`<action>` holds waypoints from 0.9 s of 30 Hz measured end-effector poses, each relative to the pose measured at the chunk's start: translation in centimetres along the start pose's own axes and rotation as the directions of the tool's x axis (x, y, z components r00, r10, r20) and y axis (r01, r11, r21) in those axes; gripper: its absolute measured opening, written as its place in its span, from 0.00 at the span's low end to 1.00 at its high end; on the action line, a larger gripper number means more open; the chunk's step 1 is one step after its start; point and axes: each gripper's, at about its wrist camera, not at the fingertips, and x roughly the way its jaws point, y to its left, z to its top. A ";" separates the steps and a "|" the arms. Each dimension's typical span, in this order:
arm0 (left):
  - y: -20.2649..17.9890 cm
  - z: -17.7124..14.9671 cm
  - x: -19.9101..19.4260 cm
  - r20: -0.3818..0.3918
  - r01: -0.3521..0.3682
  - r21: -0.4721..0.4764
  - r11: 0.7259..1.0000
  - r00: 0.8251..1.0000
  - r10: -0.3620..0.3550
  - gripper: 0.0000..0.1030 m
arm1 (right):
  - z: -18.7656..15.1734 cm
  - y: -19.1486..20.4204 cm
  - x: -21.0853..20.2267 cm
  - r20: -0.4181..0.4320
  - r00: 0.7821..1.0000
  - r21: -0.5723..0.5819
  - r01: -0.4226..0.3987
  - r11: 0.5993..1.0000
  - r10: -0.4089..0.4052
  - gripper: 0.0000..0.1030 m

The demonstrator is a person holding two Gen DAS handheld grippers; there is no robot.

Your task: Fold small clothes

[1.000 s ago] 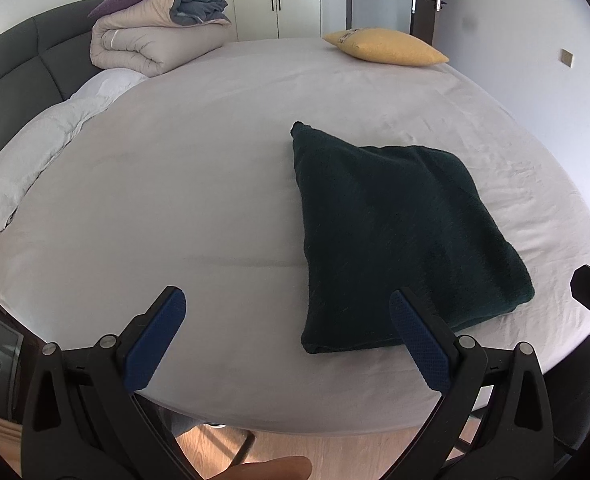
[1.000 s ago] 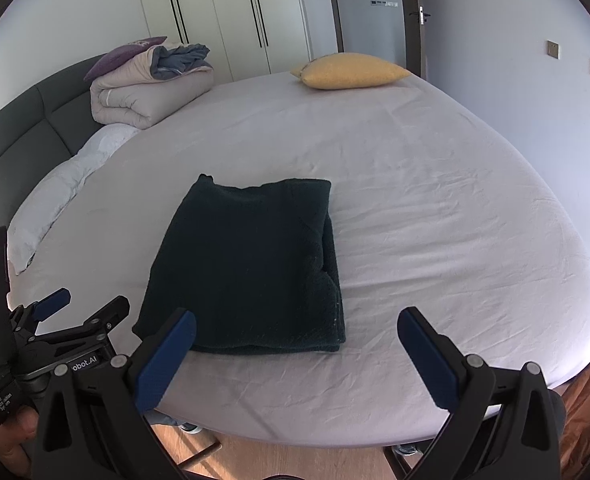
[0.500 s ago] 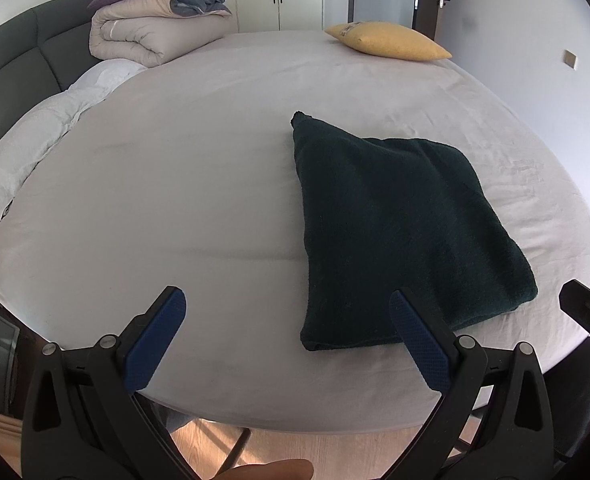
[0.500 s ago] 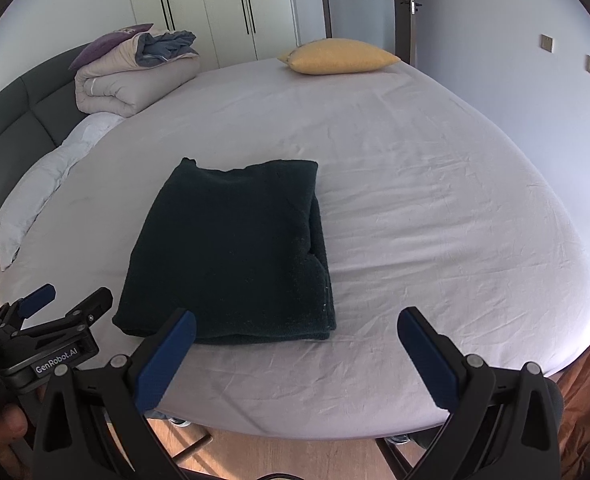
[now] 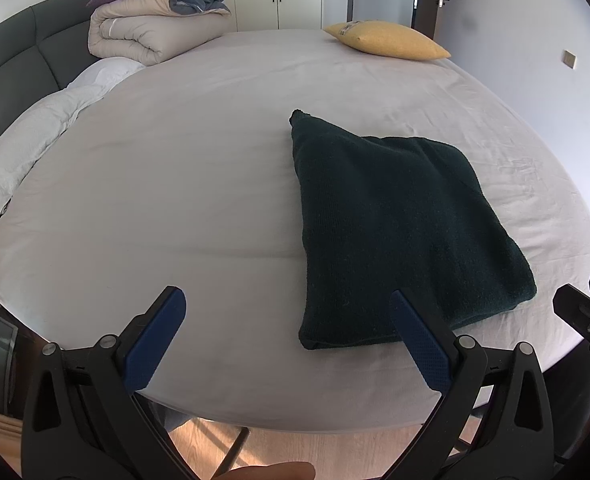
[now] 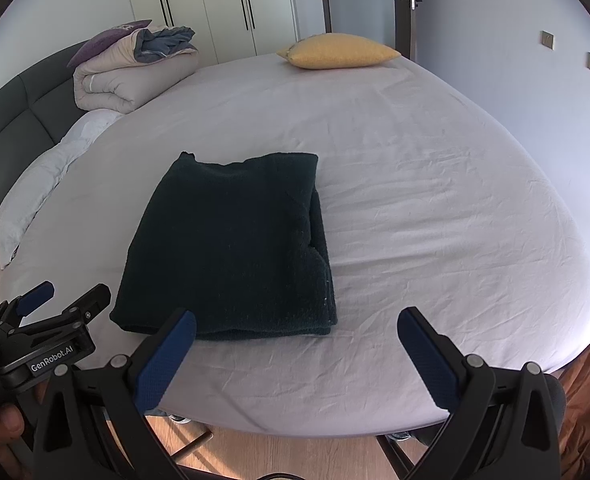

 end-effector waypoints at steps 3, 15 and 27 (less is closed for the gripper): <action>0.0 -0.1 0.0 -0.003 0.000 -0.001 1.000 1.000 0.000 1.00 | 0.0 0.0 0.1 -0.001 1.000 0.000 0.000 1.000 0.000 1.00; 0.1 -0.1 0.1 -0.008 0.005 -0.004 1.000 1.000 -0.005 1.00 | -0.3 0.0 0.2 -0.007 1.000 0.002 0.001 1.000 -0.001 1.00; 0.2 -0.2 0.1 -0.011 0.005 -0.005 1.000 1.000 -0.005 1.00 | -0.4 0.0 0.3 -0.012 1.000 0.003 0.002 1.000 -0.002 1.00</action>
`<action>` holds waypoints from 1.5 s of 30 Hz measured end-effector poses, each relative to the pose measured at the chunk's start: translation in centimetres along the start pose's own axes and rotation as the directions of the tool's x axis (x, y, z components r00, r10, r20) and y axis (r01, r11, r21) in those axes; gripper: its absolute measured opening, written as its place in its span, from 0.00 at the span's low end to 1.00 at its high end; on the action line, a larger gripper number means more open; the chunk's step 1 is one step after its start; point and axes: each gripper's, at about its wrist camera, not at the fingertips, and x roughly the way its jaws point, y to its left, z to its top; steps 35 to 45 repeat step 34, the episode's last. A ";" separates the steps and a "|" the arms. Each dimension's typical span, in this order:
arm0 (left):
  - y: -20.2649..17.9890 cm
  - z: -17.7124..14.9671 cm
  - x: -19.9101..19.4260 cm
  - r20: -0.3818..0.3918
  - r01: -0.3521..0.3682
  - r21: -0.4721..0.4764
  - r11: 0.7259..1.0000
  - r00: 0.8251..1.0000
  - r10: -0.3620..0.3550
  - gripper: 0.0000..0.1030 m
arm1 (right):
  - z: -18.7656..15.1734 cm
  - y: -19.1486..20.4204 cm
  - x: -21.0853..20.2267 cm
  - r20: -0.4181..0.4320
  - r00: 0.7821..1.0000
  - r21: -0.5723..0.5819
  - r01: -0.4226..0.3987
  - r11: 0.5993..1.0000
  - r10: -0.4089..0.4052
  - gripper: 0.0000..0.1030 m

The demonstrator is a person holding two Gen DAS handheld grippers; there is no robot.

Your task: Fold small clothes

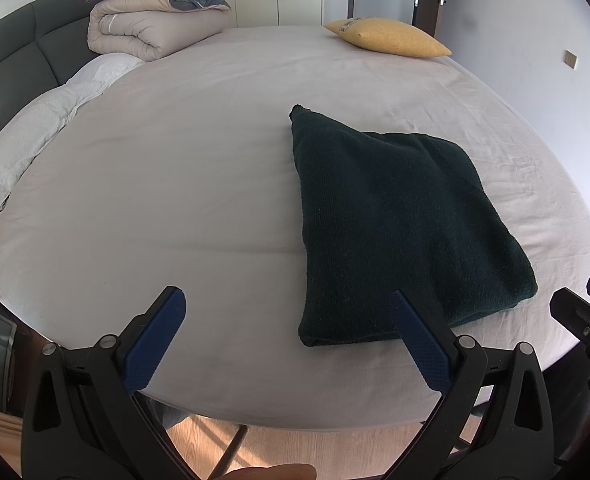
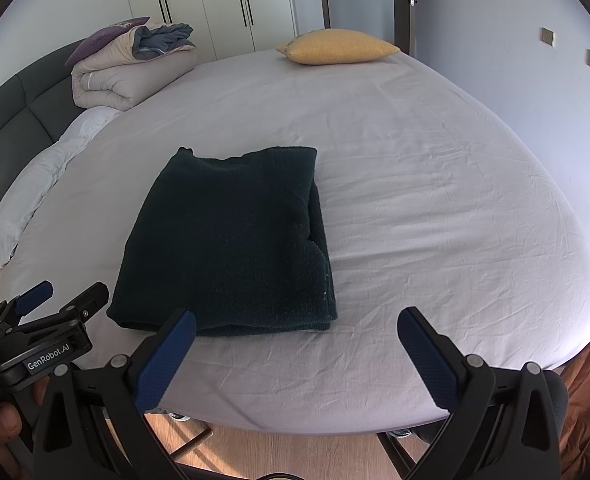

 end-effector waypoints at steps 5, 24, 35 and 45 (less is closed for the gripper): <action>0.0 0.0 0.0 0.000 0.000 -0.001 1.000 1.000 0.000 1.00 | 0.0 0.0 0.1 -0.002 1.000 0.001 0.000 1.000 0.000 1.00; 0.6 -0.2 0.3 -0.008 0.007 -0.004 1.000 1.000 -0.007 1.00 | -0.1 -0.1 0.1 -0.004 1.000 0.000 -0.001 1.000 0.001 1.00; 0.5 -0.1 0.5 -0.012 0.015 -0.001 1.000 1.000 -0.015 1.00 | -0.5 -0.2 0.4 -0.011 1.000 0.006 -0.003 1.000 0.003 1.00; 0.5 -0.1 0.5 -0.012 0.015 -0.001 1.000 1.000 -0.015 1.00 | -0.5 -0.2 0.4 -0.011 1.000 0.006 -0.003 1.000 0.003 1.00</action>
